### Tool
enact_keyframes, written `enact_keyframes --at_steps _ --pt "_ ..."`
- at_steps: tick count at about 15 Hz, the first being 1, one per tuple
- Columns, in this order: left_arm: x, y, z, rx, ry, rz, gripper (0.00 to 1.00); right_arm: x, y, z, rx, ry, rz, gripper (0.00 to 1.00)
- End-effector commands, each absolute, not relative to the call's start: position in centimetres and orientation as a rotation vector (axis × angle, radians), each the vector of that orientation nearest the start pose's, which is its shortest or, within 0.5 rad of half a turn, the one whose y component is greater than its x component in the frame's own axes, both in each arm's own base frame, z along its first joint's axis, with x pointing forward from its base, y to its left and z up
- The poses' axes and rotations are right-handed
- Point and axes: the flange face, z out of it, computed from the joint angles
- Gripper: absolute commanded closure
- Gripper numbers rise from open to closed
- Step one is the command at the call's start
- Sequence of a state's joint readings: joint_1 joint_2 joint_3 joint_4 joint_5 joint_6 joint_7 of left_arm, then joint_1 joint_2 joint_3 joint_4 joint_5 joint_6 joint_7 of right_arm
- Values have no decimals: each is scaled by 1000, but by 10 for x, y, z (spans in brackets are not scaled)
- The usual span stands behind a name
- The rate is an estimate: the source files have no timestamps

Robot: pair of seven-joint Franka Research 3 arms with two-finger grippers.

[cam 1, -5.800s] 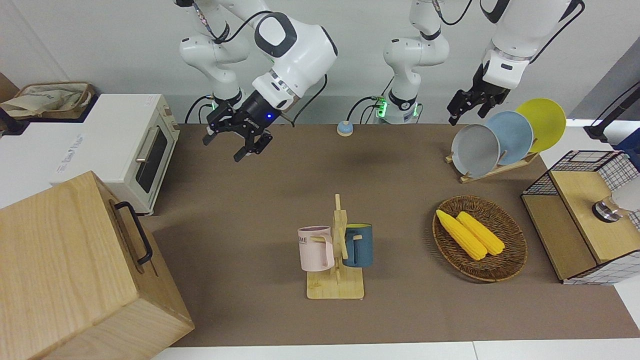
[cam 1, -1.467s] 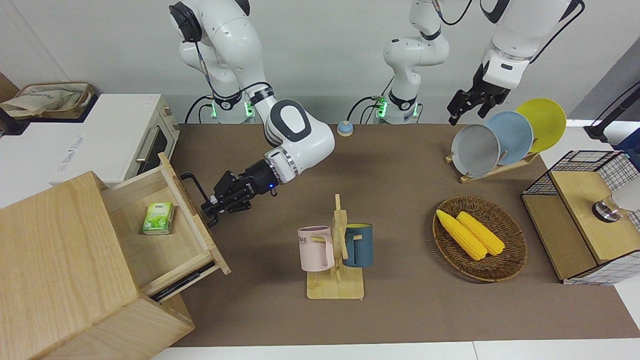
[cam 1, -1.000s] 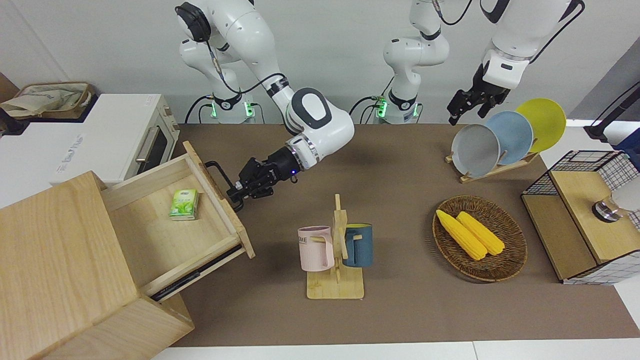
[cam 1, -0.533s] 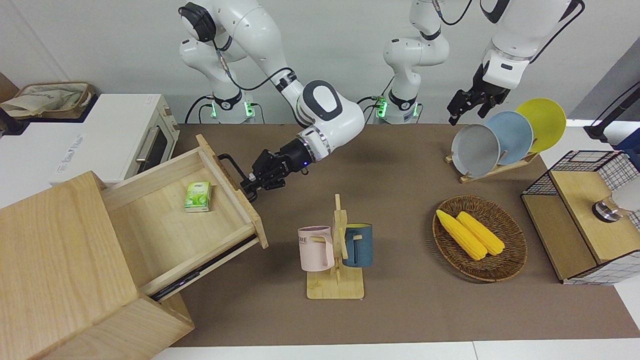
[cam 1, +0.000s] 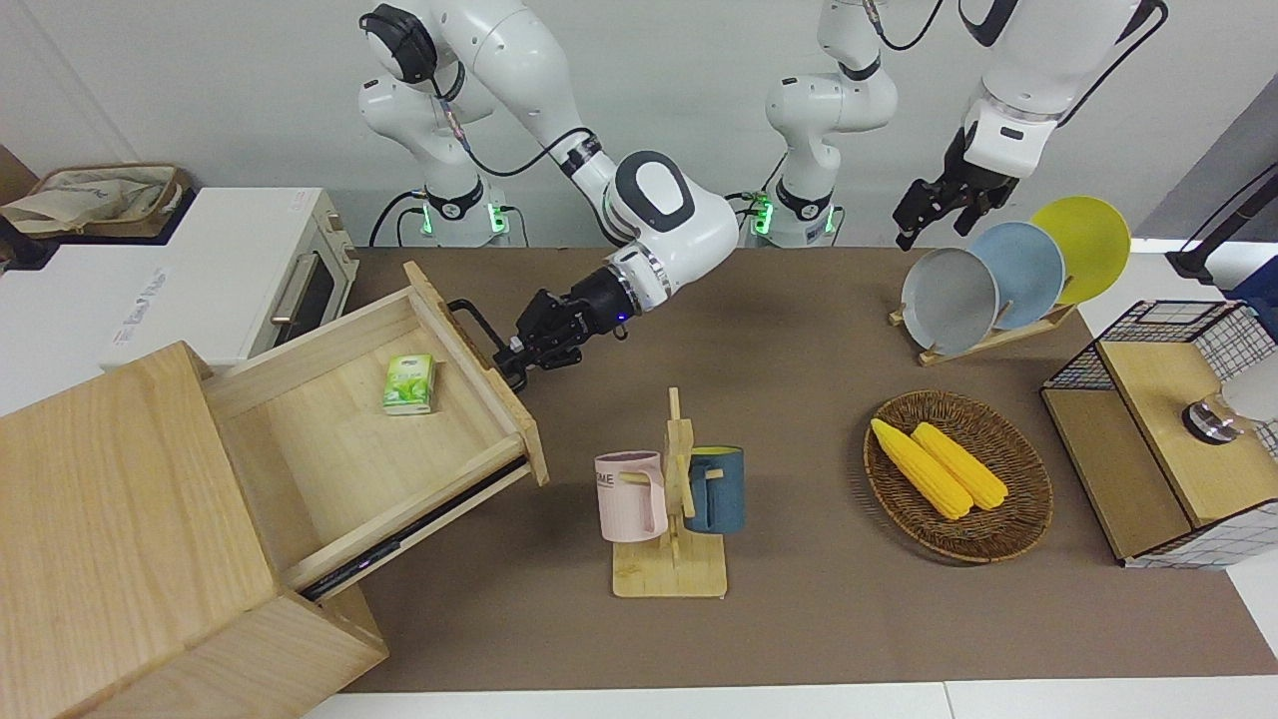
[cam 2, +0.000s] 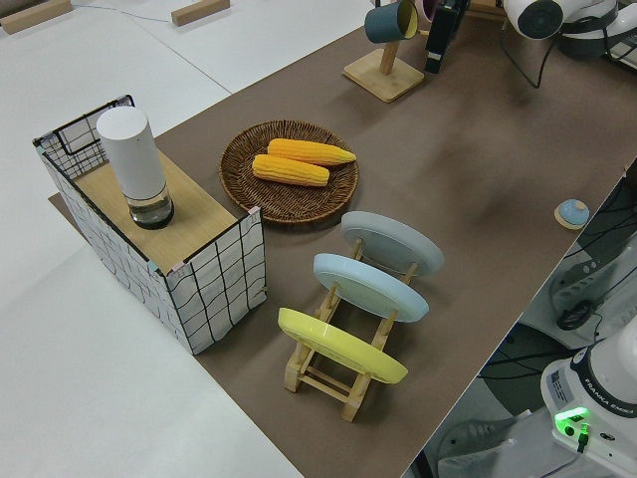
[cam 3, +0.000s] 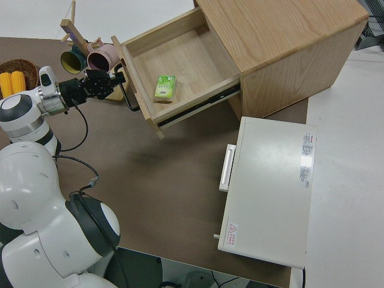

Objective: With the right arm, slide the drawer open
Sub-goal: 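Pull the handle toward the robot with the right gripper, sliding the drawer out, then open the right gripper and back it away from the handle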

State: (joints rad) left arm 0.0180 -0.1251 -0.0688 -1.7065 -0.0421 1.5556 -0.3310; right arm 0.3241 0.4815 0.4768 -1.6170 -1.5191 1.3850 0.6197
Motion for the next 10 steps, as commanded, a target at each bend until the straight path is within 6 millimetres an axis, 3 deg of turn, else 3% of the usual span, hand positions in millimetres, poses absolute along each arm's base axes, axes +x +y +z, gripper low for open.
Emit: enact_keyframes --at_steps 1,4,10 --pt "508 -31 631 -3140 -434 56 7 561 339 435 1723 364 498 561" --pt "508 -31 631 -3140 -434 56 7 563 338 437 1712 360 510 19" --pt "508 -31 631 -3140 -434 56 7 556 346 437 1723 369 503 11"
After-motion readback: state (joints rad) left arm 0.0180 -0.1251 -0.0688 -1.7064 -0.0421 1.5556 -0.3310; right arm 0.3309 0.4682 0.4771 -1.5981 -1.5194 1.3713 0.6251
